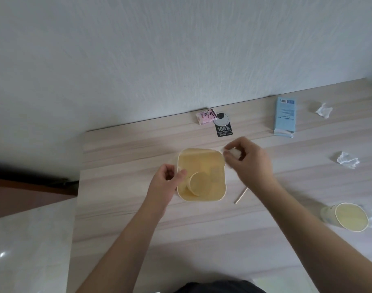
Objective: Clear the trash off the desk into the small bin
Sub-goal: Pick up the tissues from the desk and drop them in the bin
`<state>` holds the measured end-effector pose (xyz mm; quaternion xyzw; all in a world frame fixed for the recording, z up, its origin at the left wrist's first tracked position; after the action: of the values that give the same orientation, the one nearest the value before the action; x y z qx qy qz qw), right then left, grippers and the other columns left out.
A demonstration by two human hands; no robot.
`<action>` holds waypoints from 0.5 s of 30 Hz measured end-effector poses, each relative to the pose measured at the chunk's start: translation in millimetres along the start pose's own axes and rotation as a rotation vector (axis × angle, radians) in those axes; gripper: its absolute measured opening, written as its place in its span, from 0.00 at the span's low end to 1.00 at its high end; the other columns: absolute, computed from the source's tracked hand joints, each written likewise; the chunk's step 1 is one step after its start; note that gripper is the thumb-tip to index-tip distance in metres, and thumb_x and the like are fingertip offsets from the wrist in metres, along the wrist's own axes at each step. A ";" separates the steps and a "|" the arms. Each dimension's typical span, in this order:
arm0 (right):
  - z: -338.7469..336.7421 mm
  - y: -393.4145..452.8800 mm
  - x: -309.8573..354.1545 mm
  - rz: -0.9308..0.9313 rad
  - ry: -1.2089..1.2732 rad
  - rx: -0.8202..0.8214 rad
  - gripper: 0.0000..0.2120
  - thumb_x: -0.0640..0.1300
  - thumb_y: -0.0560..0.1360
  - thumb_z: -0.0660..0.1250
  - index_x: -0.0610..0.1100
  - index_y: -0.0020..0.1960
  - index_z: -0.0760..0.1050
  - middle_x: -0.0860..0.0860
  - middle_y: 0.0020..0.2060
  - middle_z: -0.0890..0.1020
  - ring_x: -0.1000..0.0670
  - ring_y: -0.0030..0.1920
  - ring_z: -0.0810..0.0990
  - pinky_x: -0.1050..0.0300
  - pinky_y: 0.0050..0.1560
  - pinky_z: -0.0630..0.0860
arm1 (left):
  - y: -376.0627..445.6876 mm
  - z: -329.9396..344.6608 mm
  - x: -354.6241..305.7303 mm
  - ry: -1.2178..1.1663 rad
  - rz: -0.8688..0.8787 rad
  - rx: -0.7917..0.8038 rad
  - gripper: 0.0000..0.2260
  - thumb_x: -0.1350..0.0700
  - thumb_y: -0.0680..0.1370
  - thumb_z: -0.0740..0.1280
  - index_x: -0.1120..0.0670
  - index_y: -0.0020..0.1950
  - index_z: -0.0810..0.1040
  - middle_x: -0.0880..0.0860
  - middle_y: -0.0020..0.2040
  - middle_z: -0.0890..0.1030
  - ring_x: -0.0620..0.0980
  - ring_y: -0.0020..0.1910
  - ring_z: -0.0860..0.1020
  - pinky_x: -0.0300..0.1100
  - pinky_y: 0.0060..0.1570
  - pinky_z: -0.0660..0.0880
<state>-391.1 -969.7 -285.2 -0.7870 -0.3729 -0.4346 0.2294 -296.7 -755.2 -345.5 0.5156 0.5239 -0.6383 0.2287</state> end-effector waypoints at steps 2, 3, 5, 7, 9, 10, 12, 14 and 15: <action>13.5 -17.6 18.4 -0.049 0.022 0.145 0.08 0.41 0.68 0.72 0.53 0.39 0.78 0.55 0.23 0.74 0.59 0.27 0.72 0.71 0.28 0.66 | -1.4 2.8 0.0 -0.009 0.022 0.011 0.13 0.49 0.69 0.75 0.55 0.44 0.76 0.47 0.34 0.76 0.43 0.31 0.73 0.34 0.30 0.71; 21.5 -23.9 23.9 -0.071 0.013 0.212 0.08 0.40 0.68 0.72 0.53 0.40 0.78 0.57 0.24 0.74 0.59 0.28 0.73 0.71 0.29 0.66 | -2.2 4.2 -0.1 -0.010 0.031 0.019 0.13 0.49 0.70 0.75 0.55 0.44 0.76 0.48 0.34 0.75 0.44 0.32 0.73 0.35 0.31 0.71; 35.6 -31.3 27.7 -0.107 -0.048 0.321 0.06 0.40 0.69 0.71 0.50 0.42 0.79 0.59 0.28 0.74 0.61 0.32 0.74 0.71 0.32 0.67 | -4.0 6.2 0.8 -0.007 0.036 0.026 0.13 0.49 0.72 0.74 0.57 0.45 0.76 0.50 0.35 0.75 0.46 0.33 0.72 0.37 0.33 0.70; 47.0 -34.6 25.6 -0.113 -0.095 0.395 0.05 0.41 0.70 0.70 0.47 0.45 0.79 0.59 0.31 0.74 0.62 0.33 0.73 0.71 0.33 0.65 | -6.8 7.7 0.7 0.002 0.039 0.024 0.18 0.46 0.71 0.74 0.59 0.47 0.76 0.52 0.37 0.75 0.48 0.35 0.72 0.40 0.35 0.70; 57.5 -37.6 20.8 -0.052 -0.131 0.434 0.05 0.42 0.70 0.69 0.47 0.46 0.80 0.58 0.34 0.74 0.61 0.33 0.71 0.70 0.32 0.63 | -8.4 8.6 0.9 0.014 0.037 0.026 0.23 0.42 0.67 0.73 0.59 0.47 0.76 0.53 0.38 0.75 0.49 0.36 0.72 0.42 0.37 0.71; 62.3 -38.9 19.0 -0.004 -0.153 0.443 0.05 0.42 0.71 0.68 0.47 0.46 0.79 0.57 0.36 0.75 0.59 0.34 0.72 0.68 0.32 0.64 | -8.9 8.4 1.6 0.013 0.035 0.030 0.24 0.41 0.67 0.73 0.60 0.48 0.76 0.53 0.38 0.75 0.49 0.37 0.73 0.43 0.38 0.71; 69.3 -40.0 16.8 0.083 -0.204 0.465 0.07 0.43 0.71 0.66 0.47 0.49 0.79 0.54 0.40 0.77 0.54 0.37 0.74 0.61 0.35 0.70 | -9.3 7.4 2.6 0.006 0.026 0.036 0.23 0.42 0.67 0.74 0.60 0.48 0.76 0.52 0.39 0.76 0.49 0.38 0.73 0.45 0.39 0.71; 77.2 -39.2 15.7 0.116 -0.261 0.544 0.12 0.44 0.73 0.65 0.48 0.56 0.78 0.52 0.44 0.79 0.51 0.42 0.77 0.59 0.40 0.74 | -8.4 4.2 4.6 0.007 0.018 0.038 0.20 0.44 0.69 0.74 0.59 0.48 0.76 0.51 0.38 0.77 0.48 0.38 0.74 0.44 0.40 0.71; 80.9 -38.5 15.3 0.115 -0.276 0.592 0.14 0.45 0.74 0.65 0.49 0.59 0.77 0.52 0.47 0.80 0.52 0.44 0.77 0.59 0.41 0.74 | -7.8 2.6 5.5 0.009 0.018 0.042 0.18 0.45 0.70 0.74 0.58 0.47 0.76 0.51 0.38 0.77 0.48 0.38 0.74 0.44 0.40 0.72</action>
<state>-374.6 -884.6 -312.5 -0.7572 -0.4657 -0.1830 0.4198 -306.3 -753.5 -347.3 0.5280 0.5067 -0.6446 0.2212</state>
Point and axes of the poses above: each hand's wrist, its own y-axis towards the middle knuckle, its own z-axis out of the palm, x = y × z, the point moved 2 cm from there along y, towards the middle knuckle
